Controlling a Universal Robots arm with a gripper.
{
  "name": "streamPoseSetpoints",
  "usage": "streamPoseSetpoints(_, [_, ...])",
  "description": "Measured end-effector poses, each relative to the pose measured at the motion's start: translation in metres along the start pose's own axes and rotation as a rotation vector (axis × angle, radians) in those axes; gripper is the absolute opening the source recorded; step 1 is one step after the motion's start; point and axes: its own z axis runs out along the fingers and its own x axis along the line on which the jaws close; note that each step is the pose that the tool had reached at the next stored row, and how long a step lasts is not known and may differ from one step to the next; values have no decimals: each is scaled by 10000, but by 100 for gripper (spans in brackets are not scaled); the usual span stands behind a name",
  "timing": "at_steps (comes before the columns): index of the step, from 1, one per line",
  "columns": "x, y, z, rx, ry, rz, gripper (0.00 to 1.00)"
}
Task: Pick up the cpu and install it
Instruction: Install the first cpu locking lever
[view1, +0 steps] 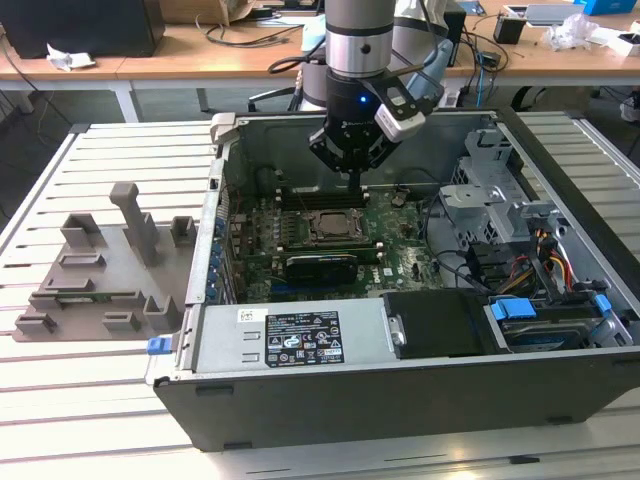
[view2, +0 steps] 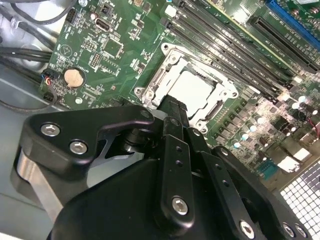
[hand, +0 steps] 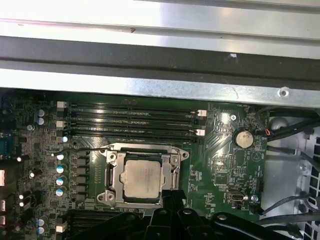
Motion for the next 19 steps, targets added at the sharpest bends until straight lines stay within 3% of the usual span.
streamPoseSetpoints(3, [-1, -1, 0, -4, -6, -119, 11])
streamPoseSetpoints(4, [-7, -1, 0, -7, 31, -125, 11])
streamPoseSetpoints(5, [-14, -2, 1, -14, 128, -127, 11])
streamPoseSetpoints(8, [-40, -3, 4, -40, 563, -149, 11])
streamPoseSetpoints(9, [-44, -3, 4, -45, 640, -155, 11])
streamPoseSetpoints(13, [-39, -3, 4, -46, 645, -154, 11])
streamPoseSetpoints(19, [70, 4, 0, -45, 635, -155, 11])
